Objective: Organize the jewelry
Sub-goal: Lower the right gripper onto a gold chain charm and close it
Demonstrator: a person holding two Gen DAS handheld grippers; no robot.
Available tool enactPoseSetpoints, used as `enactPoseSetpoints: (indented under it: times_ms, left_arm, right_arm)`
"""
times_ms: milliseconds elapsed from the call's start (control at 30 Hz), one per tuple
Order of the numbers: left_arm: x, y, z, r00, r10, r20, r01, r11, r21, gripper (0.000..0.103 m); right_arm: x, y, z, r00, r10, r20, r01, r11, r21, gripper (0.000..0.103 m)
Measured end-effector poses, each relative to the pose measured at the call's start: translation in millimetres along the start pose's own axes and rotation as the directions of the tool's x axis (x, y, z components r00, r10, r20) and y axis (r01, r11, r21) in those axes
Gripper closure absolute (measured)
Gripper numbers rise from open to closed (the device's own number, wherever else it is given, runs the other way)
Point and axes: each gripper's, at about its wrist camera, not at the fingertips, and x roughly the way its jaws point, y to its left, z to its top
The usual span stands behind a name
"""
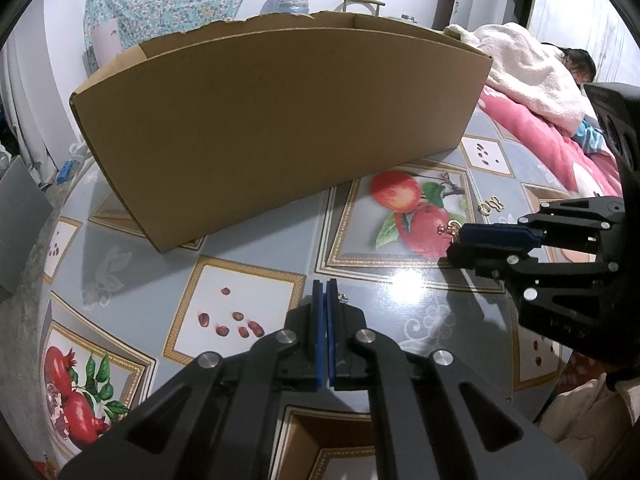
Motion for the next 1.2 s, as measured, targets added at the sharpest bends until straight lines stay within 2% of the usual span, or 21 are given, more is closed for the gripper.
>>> enactPoseSetpoints:
  times_ms: [333,433,800,900,967,1000,1200]
  left_arm:
    - [0.0,0.8,0.4,1.0,0.0,0.0,0.0,1.0,0.0,0.102]
    - [0.0,1.1,0.6,1.0,0.0,0.0,0.0,1.0,0.0,0.102]
    - [0.5,1.8,0.4,1.0,0.001,0.0,-0.001,1.0,-0.001,0.102]
    - [0.4,1.7,0.3,1.0,0.001,0.0,-0.001,1.0,-0.001,0.102]
    - [0.5,1.9,0.2,1.0,0.0,0.001,0.0,1.0,-0.001,0.102]
    - [0.5,1.9,0.3,1.0,0.0,0.0,0.0,1.0,-0.002,0.102]
    - [0.8,2.3,0.3,1.0,-0.001,0.001,0.001,1.0,-0.004,0.102]
  right_arm:
    - [-6.2,-16.4,-3.5,1.0,0.029,-0.001,-0.029,0.999,0.028,0.092]
    - [-11.5,-22.4,-3.7,0.999,0.04,-0.003,-0.04,0.999,0.035,0.103]
    - [-18.8,-39.3,-9.5,0.997,0.075,-0.018,-0.073,0.995,0.068,0.103]
    - [-18.7,-41.2,-9.0,0.995,0.098,-0.026,-0.096,0.993,0.07,0.099]
    - [-13.7,-35.7,-5.4,0.995,0.095,-0.028,-0.093,0.994,0.063,0.086]
    - [-12.8,-34.4,-5.0,0.996,0.089,-0.029,-0.088,0.994,0.058,0.084]
    - [-8.9,-22.7,-2.9,0.999,0.05,-0.017,-0.049,0.998,0.032,0.082]
